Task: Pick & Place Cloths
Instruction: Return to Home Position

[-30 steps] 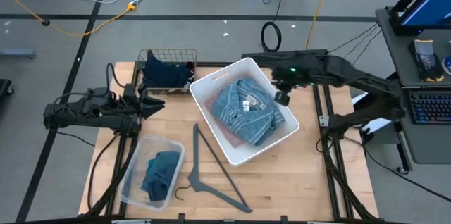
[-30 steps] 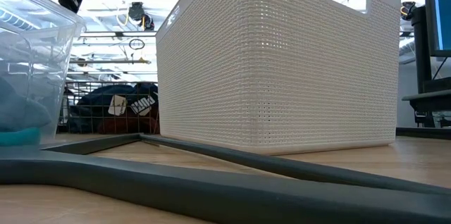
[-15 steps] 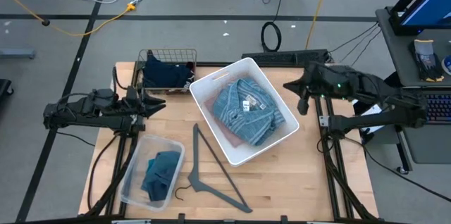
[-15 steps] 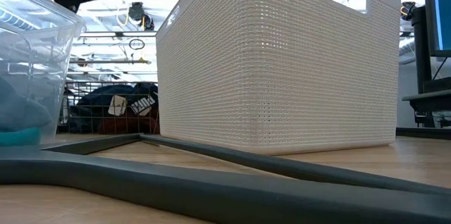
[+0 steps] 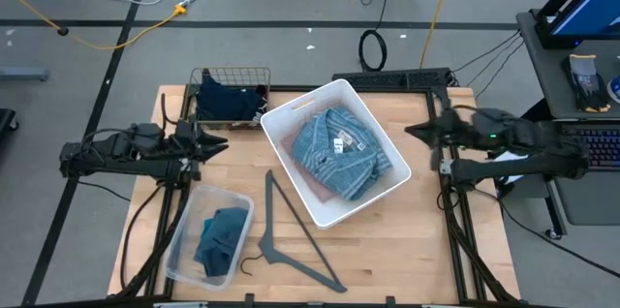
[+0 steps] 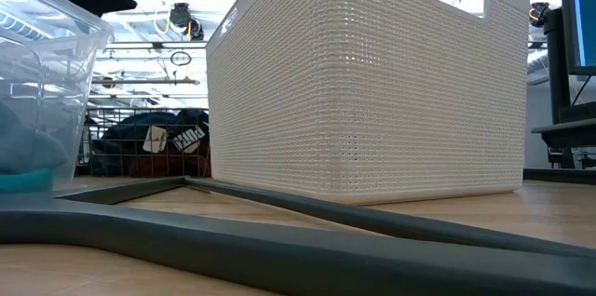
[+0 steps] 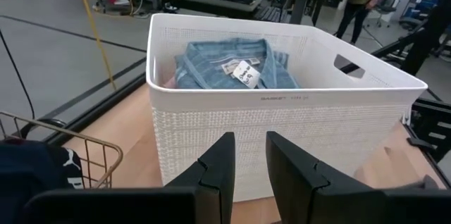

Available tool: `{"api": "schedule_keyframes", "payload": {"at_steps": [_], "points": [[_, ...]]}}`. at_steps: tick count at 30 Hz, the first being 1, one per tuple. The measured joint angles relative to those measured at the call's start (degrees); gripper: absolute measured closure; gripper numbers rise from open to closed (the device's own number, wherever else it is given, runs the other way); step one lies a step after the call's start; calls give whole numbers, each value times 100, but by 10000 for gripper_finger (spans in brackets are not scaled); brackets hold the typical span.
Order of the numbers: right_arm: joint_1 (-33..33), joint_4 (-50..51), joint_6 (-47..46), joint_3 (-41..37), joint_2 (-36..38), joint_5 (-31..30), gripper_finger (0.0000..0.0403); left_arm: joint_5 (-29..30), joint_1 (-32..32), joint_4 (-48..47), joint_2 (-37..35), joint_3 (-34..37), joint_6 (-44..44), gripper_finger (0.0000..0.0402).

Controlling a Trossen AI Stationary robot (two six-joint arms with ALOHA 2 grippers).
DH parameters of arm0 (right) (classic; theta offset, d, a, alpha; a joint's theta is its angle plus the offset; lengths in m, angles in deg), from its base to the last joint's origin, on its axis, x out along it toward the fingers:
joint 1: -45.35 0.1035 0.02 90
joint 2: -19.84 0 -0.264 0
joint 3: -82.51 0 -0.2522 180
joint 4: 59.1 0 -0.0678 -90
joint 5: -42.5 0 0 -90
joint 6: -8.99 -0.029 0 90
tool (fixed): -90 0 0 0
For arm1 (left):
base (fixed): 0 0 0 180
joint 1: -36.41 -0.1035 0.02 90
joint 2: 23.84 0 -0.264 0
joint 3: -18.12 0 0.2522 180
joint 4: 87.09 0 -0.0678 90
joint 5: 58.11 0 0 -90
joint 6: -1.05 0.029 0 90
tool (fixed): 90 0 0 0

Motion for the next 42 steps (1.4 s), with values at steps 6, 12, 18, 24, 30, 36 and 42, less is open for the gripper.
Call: {"api": "schedule_keyframes", "payload": {"at_steps": [6, 12, 18, 24, 30, 36, 42], "points": [[0, 766, -231, -29, 632, 617, 402, 0, 0, -110, 0, 0, 44, 321], [0, 294, -510, -699, 1050, 617, 402, -6, -2, -114, 0, 0, 100, 321], [0, 57, -556, -1299, 1540, 759, 402, -11, -2, -114, 0, 0, 105, 321], [0, 220, -613, -1348, 2242, 1171, 402, -15, -2, -114, 0, 0, 180, 321], [0, -36, -897, -1979, 2620, 1340, 402, -16, -2, -98, 0, 0, 293, 321], [0, -96, -943, -2157, 2920, 1325, 401, -22, 2, -92, 0, 0, 282, 321], [-4, -202, -1498, -2228, 2885, 1030, 402, -114, 0, -81, -4, 0, 253, 321]]}}
